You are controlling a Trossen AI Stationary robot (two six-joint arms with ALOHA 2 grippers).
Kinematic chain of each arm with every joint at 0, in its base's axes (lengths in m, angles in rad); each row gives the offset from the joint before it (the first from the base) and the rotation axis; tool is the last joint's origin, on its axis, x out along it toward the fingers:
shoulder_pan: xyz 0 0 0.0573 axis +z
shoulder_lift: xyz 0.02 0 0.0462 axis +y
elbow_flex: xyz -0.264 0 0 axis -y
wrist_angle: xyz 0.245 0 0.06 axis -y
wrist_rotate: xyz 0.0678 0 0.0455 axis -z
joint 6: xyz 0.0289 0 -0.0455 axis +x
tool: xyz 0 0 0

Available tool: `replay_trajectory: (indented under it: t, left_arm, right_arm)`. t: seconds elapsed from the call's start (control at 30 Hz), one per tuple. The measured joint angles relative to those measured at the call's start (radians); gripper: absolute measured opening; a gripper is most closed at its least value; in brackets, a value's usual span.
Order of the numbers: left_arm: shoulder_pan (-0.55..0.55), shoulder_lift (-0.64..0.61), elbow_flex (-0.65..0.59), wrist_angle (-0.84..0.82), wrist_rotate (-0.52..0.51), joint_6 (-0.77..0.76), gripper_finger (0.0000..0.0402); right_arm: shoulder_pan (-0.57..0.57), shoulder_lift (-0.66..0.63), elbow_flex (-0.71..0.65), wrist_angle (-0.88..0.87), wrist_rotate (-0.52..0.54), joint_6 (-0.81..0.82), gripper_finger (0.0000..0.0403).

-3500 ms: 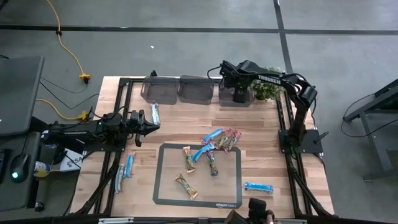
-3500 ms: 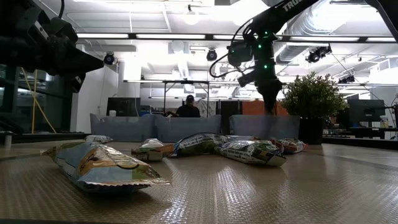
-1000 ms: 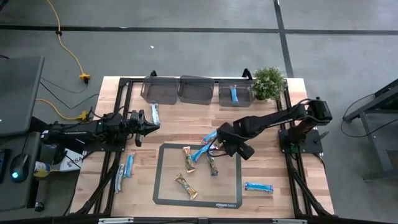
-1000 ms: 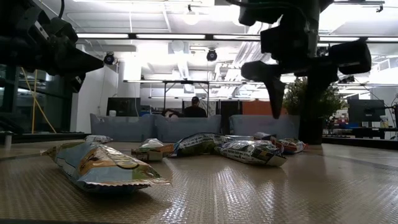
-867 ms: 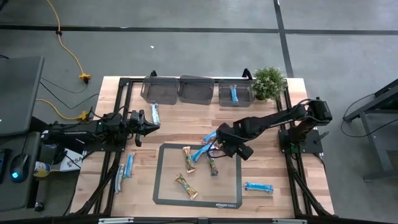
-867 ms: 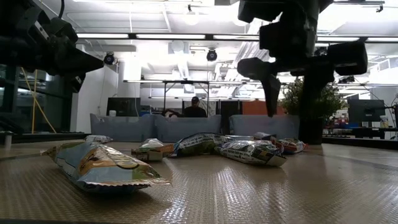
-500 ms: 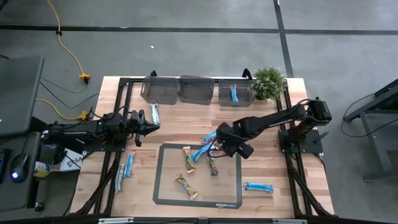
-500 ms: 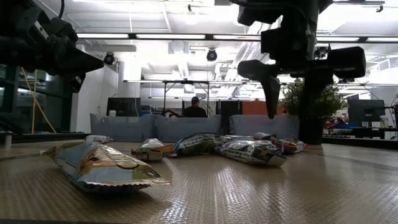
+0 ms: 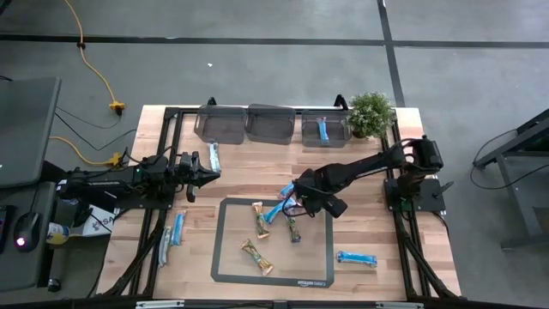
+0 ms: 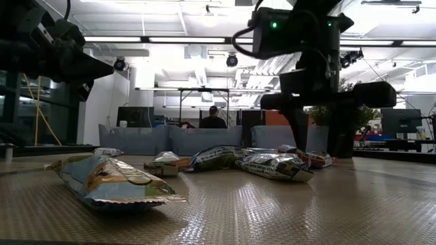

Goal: Pick and place Granola Bars by type
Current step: Put the red granola bar into the right black bin

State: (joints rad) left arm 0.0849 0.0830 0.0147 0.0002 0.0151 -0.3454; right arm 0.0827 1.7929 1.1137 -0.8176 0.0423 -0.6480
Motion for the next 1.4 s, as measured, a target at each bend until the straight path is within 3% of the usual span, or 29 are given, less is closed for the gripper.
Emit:
replay_trajectory:
  t: [0.33,0.87,1.4]
  left_arm:
    - [0.0,0.0,0.0,0.0,0.0,0.0,0.0]
    - [0.0,0.0,0.0,0.0,0.0,0.0,0.0]
    - [0.0,0.0,0.0,0.0,0.0,0.0,0.0]
  right_arm:
    - [-0.009,0.003,-0.071,0.022,-0.052,0.021,0.0211]
    - [-0.011,-0.002,-0.131,0.107,-0.02,0.063,0.0208]
    - [-0.064,0.001,-0.132,0.134,-0.074,0.088,0.0124]
